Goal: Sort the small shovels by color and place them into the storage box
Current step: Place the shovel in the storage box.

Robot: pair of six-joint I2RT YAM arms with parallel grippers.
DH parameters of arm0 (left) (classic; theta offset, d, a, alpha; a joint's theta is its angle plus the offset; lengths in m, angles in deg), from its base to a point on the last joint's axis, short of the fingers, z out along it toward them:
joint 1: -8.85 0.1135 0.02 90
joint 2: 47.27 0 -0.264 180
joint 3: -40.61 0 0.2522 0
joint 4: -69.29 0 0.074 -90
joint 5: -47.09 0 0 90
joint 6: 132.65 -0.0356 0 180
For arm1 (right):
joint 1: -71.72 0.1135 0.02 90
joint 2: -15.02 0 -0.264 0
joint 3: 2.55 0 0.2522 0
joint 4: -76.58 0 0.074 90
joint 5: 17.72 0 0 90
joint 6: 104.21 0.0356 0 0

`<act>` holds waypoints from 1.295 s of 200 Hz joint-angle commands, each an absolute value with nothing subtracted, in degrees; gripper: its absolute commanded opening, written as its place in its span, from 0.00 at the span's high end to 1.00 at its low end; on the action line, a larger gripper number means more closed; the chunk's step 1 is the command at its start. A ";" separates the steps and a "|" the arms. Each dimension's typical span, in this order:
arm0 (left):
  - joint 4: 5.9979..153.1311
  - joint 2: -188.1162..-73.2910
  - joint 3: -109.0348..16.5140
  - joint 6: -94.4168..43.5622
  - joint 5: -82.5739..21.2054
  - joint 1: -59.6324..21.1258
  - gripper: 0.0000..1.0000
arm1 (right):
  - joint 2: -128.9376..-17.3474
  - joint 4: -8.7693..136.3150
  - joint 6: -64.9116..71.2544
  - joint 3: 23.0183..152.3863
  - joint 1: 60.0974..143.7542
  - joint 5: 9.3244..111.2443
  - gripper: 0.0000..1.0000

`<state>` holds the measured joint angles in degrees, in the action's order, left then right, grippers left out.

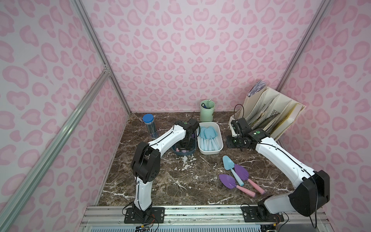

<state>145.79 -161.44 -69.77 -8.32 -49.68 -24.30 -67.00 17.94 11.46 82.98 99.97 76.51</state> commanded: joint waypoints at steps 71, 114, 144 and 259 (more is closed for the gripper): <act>145.01 -166.76 -73.85 -10.65 -48.81 -22.76 1.00 | -67.22 19.22 11.15 81.99 99.51 76.57 0.50; 144.91 -168.25 -73.98 -10.83 -47.85 -22.53 1.00 | -67.25 19.66 11.18 81.59 99.32 76.26 0.50; 144.82 -169.14 -74.30 -11.08 -47.26 -22.53 1.00 | -67.55 19.66 11.17 81.38 99.32 76.24 0.50; 144.98 -171.18 -74.64 -12.15 -46.18 -22.53 0.99 | -67.64 20.02 11.00 80.79 98.74 76.24 0.49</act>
<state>143.97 -171.06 -74.41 -11.34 -46.55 -22.55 -67.52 19.64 11.11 80.84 98.88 76.12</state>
